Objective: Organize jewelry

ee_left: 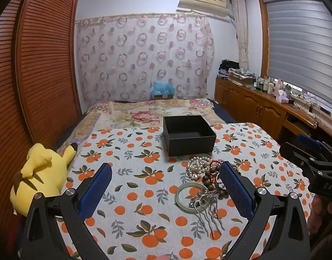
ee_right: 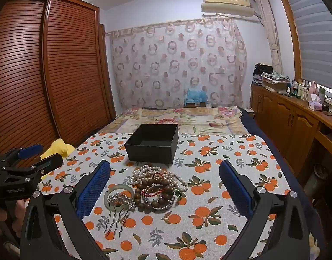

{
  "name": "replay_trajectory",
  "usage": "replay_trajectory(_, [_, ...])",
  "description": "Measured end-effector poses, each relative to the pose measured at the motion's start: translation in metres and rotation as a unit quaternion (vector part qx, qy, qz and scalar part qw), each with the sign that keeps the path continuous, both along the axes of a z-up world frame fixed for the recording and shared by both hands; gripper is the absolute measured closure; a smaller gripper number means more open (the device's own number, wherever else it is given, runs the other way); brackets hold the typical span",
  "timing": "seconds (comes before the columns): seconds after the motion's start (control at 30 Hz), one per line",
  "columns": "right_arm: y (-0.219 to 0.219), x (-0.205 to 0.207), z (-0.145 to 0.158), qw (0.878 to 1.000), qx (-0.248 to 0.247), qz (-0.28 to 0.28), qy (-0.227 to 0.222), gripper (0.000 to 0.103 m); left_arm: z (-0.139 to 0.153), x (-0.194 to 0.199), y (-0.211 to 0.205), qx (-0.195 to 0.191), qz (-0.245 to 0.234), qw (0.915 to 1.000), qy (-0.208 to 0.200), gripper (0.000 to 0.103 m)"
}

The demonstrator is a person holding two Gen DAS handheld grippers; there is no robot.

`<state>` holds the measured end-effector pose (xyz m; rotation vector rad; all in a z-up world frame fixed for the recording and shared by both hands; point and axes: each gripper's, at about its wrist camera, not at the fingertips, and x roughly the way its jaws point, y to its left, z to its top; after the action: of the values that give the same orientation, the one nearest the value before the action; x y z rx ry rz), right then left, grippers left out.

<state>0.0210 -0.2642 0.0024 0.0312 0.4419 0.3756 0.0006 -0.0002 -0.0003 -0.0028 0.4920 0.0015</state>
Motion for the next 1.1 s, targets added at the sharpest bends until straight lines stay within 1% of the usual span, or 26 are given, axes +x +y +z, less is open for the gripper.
replay_trajectory(1.1, [0.0, -0.0011, 0.0013, 1.0, -0.003, 0.0, -0.002, 0.002, 0.0006, -0.0008, 0.0001, -0.002, 0.002, 0.9999, -0.01, 0.006])
